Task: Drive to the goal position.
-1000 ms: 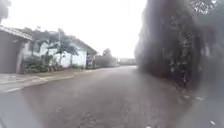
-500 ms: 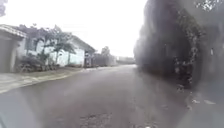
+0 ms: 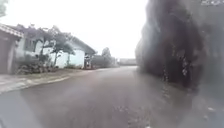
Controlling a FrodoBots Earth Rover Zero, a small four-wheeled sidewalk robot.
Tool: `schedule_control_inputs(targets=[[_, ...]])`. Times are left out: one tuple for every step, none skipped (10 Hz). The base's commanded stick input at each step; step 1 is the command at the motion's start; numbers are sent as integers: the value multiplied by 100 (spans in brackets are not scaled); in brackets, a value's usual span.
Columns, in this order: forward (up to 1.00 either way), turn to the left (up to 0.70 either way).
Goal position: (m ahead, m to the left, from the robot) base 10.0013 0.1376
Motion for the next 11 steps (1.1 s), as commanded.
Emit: schedule_control_inputs(targets=[[70, 0], [70, 0], [70, 0], [70, 0], [70, 0], [70, 0], [70, -12], [70, -28], [70, -35], [70, -35], [70, -35]])
